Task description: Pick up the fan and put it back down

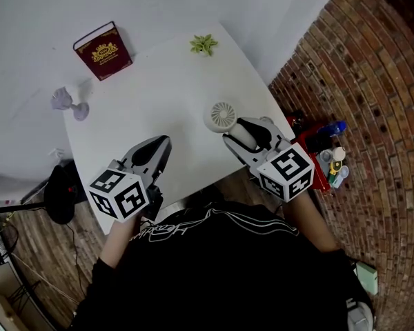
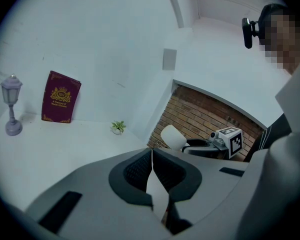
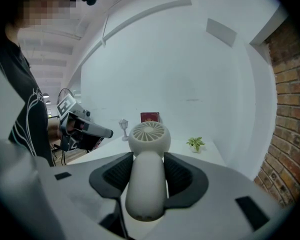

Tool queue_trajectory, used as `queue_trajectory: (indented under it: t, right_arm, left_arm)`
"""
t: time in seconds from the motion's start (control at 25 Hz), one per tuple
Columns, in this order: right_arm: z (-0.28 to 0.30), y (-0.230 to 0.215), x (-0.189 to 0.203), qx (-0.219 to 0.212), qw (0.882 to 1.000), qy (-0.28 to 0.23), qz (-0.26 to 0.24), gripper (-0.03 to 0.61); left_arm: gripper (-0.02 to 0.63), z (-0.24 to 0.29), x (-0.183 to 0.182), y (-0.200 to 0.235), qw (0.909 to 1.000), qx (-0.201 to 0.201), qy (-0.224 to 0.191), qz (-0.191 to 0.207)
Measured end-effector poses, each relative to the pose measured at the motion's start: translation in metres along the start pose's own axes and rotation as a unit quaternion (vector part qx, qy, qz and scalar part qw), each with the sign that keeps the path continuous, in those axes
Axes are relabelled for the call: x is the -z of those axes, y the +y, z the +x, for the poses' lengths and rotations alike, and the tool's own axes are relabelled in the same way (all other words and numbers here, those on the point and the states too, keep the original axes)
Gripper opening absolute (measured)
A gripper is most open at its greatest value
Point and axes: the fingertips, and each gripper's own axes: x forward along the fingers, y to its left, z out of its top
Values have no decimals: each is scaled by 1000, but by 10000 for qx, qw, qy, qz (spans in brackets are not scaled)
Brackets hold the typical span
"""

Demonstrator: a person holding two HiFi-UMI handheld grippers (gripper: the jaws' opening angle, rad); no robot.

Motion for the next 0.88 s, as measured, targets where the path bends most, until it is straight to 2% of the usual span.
queue_trajectory:
  t: [0.4,0.88]
  right_arm:
    - [34,-28,11,74,9991,362,-211,192]
    - [89,-68,62,91,9946,1031,33,193]
  left_arm:
    - [34,5,-10,15,9998,-178,-15,-44]
    - [34,13,-22,41,9989,-455,3,-137]
